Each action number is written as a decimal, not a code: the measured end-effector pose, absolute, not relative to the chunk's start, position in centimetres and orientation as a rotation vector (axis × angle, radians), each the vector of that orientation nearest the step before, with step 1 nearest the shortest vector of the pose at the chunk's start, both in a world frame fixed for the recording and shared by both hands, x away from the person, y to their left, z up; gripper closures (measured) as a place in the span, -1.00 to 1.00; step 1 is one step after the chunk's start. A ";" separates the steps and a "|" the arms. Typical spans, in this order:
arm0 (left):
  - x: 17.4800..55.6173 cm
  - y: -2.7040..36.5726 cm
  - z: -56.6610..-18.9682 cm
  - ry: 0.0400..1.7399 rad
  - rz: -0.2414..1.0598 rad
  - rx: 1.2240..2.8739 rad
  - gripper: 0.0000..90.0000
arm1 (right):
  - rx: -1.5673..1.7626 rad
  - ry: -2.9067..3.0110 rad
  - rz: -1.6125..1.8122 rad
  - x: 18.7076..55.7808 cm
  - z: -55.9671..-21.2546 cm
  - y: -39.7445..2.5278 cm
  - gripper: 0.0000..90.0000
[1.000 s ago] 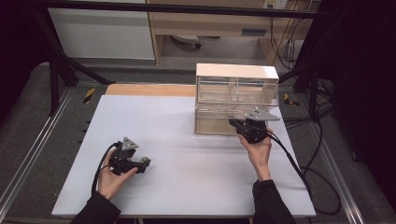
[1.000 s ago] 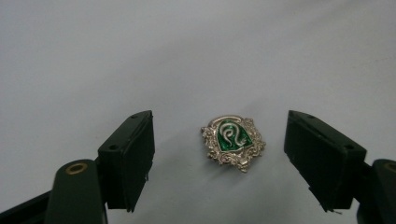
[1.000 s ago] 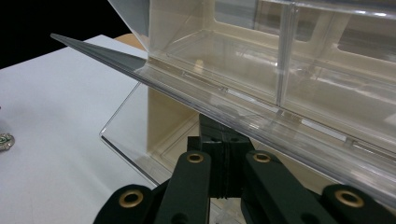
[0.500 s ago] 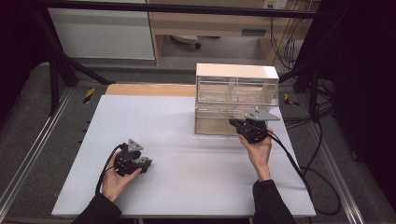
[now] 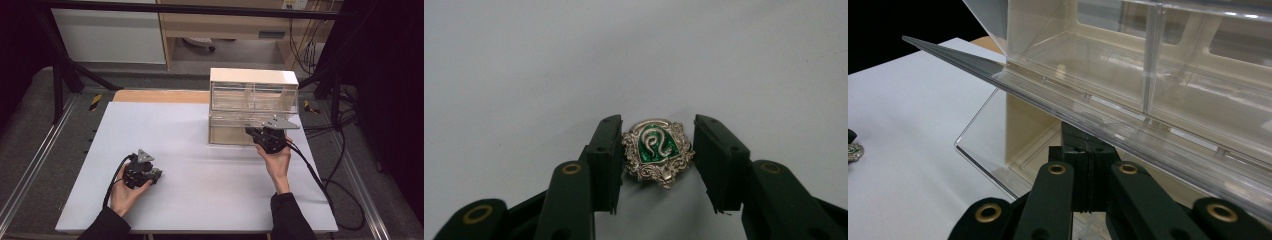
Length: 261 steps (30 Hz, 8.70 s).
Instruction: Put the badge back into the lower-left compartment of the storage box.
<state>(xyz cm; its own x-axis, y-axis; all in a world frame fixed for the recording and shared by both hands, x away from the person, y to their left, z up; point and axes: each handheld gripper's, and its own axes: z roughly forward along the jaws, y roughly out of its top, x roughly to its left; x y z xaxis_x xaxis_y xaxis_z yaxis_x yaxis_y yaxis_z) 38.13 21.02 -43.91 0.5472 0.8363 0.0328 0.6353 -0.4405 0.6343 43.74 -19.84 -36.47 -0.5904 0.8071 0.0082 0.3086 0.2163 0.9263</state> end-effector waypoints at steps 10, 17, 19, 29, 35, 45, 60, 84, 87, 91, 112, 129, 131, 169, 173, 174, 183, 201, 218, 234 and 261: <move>38.2 20.9 -44.1 1.215 0.457 2.212 0.23 | 1.028 2.011 1.361 43.8 -36.5 -19.8 1.00; 38.2 20.9 -44.0 1.228 0.447 2.208 0.25 | 1.025 2.011 1.359 43.8 -36.5 -19.9 1.00; 38.3 21.0 -44.0 1.230 0.444 2.206 0.25 | 1.025 2.012 1.359 43.7 -36.5 -19.9 1.00; 38.3 21.1 -43.9 1.235 0.439 2.189 0.25 | 1.025 2.013 1.357 43.7 -36.5 -19.8 1.00; 38.2 21.2 -43.8 1.234 0.445 2.183 0.25 | 1.024 2.015 1.355 43.7 -36.5 -19.8 1.00; 38.0 21.3 -43.5 1.222 0.449 2.175 0.26 | 1.024 2.014 1.354 43.7 -36.5 -19.8 1.00; 37.7 21.3 -42.8 1.200 0.463 2.162 0.26 | 1.023 2.016 1.354 43.7 -36.5 -19.8 1.00; 36.9 20.5 -41.9 1.140 0.470 2.156 0.26 | 1.023 2.016 1.353 43.7 -36.5 -19.8 1.00; 36.7 20.3 -41.7 1.129 0.471 2.159 0.26 | 1.023 2.016 1.353 43.7 -36.5 -19.8 1.00; 36.6 20.0 -41.6 1.118 0.469 2.159 0.26 | 1.023 2.016 1.353 43.7 -36.5 -19.8 1.00; 36.1 18.2 -41.1 1.049 0.460 2.180 0.26 | 1.024 2.015 1.354 43.7 -36.5 -19.9 1.00; 36.6 16.0 -40.4 0.996 0.448 2.192 0.26 | 1.026 2.016 1.352 43.7 -36.5 -19.9 1.00; 36.7 15.7 -40.4 0.990 0.445 2.192 0.26 | 1.026 2.016 1.354 43.7 -36.5 -19.9 1.00; 38.8 10.8 -37.4 0.905 0.447 2.166 0.26 | 1.025 2.013 1.358 43.7 -36.4 -20.0 1.00; 39.1 10.4 -36.9 0.897 0.453 2.160 0.26 | 1.025 2.014 1.358 43.6 -36.4 -20.0 1.00; 39.1 10.3 -36.7 0.895 0.453 2.160 0.26 | 1.027 2.014 1.359 43.6 -36.4 -20.0 1.00; 39.8 9.4 -35.9 0.883 0.466 2.151 0.26 | 1.029 2.014 1.361 43.6 -36.3 -20.0 1.00; 41.0 6.9 -34.6 0.862 0.475 2.137 0.26 | 1.030 2.012 1.365 43.6 -36.3 -20.0 1.00; 42.6 4.3 -34.4 0.856 0.484 2.134 0.26 | 1.029 2.012 1.363 43.6 -36.3 -20.1 1.00; 44.5 2.8 -35.4 0.870 0.492 2.129 0.26 | 1.030 2.011 1.364 43.6 -36.3 -20.1 1.00; 46.3 2.2 -38.0 0.916 0.507 2.144 0.26 | 1.029 2.013 1.368 43.6 -36.3 -20.1 1.00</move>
<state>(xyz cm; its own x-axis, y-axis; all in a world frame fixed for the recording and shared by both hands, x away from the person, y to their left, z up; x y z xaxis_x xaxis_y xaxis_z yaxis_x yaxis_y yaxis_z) 46.26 2.19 -37.99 0.6673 0.7418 0.0666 0.4502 -0.4730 0.7573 43.58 -20.10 -36.27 -0.5930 0.8051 0.0139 0.3095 0.2119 0.9270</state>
